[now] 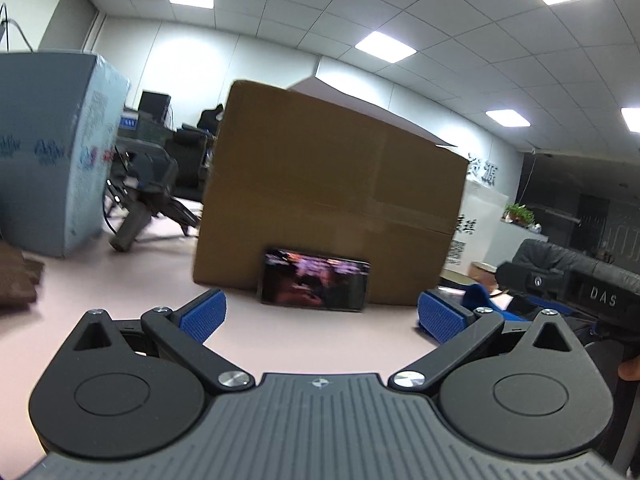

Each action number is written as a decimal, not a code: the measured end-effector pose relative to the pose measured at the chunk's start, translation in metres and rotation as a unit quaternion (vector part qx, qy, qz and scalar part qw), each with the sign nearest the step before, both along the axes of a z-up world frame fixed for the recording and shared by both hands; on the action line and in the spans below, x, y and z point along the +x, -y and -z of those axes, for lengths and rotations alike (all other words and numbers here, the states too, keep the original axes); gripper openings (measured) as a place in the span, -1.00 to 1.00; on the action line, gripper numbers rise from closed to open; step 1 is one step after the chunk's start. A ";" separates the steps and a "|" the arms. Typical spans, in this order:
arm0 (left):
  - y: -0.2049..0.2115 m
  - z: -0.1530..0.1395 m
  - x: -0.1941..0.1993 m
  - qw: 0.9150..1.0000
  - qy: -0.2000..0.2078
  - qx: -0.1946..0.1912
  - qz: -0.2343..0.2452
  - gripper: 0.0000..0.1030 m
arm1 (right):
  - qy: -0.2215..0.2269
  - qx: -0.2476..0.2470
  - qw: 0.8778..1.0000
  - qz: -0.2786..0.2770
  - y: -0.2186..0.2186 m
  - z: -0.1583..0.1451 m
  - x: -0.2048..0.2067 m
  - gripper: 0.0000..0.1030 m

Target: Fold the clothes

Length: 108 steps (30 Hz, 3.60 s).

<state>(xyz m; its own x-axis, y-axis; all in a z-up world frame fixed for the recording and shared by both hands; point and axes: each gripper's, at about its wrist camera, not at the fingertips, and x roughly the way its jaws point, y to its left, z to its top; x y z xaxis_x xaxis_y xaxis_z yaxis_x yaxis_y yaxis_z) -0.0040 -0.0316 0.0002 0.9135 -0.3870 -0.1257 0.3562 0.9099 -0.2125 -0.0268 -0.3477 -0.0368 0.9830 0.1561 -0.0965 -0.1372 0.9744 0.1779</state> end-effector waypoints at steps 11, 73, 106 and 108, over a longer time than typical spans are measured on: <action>-0.003 0.005 0.007 0.996 0.049 0.026 -0.066 1.00 | 0.027 -0.031 0.998 0.037 0.010 0.023 0.013 1.00; -0.008 0.015 0.008 0.983 0.057 0.069 -0.159 1.00 | 0.047 -0.033 0.997 0.058 0.014 0.026 0.011 1.00; -0.010 0.015 0.011 0.984 0.050 0.068 -0.158 1.00 | 0.044 -0.034 0.997 0.059 0.013 0.026 0.006 1.00; -0.011 0.015 0.011 0.984 0.049 0.068 -0.158 1.00 | 0.043 -0.034 0.997 0.059 0.014 0.026 0.007 1.00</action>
